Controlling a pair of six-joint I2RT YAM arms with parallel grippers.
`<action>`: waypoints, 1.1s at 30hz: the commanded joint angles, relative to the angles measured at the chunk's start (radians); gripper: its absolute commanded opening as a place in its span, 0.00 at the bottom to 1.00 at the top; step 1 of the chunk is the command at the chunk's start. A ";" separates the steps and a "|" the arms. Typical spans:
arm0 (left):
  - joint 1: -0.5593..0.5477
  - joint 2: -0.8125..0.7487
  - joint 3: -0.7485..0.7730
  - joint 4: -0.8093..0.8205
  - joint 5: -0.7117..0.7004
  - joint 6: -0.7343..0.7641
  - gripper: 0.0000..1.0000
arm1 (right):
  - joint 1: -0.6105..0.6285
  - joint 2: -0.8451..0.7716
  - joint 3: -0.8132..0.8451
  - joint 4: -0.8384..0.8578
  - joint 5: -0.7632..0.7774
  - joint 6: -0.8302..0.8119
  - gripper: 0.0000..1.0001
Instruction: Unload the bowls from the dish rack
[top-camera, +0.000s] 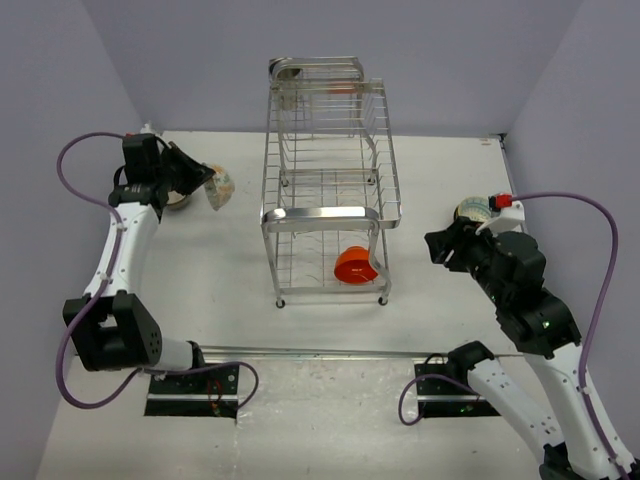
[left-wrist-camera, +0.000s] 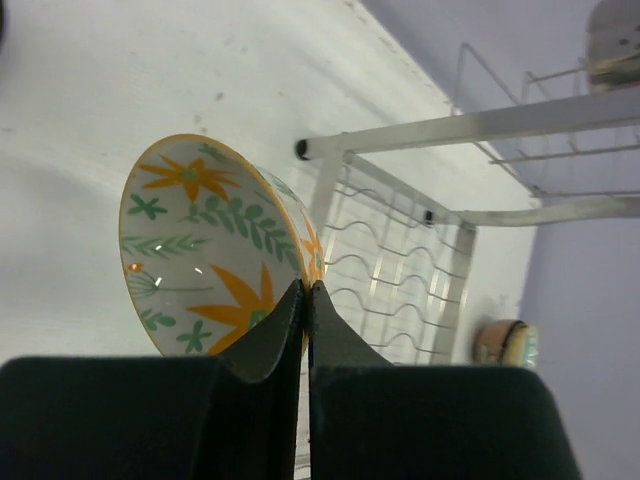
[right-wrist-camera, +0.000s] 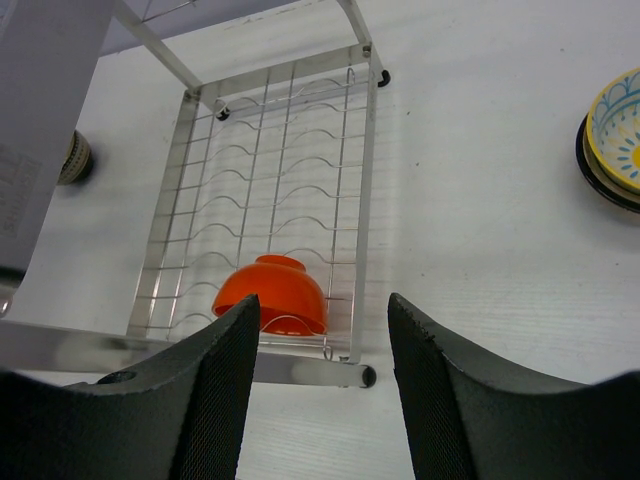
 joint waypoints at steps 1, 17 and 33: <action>0.006 0.027 0.128 -0.147 -0.154 0.152 0.00 | -0.005 -0.002 0.010 0.008 0.013 -0.024 0.56; 0.003 0.111 0.227 -0.220 -0.325 0.295 0.00 | -0.007 -0.010 -0.005 0.023 0.016 -0.025 0.56; -0.019 0.068 0.018 -0.214 -0.427 0.339 0.00 | -0.005 -0.013 0.007 0.026 0.004 -0.010 0.56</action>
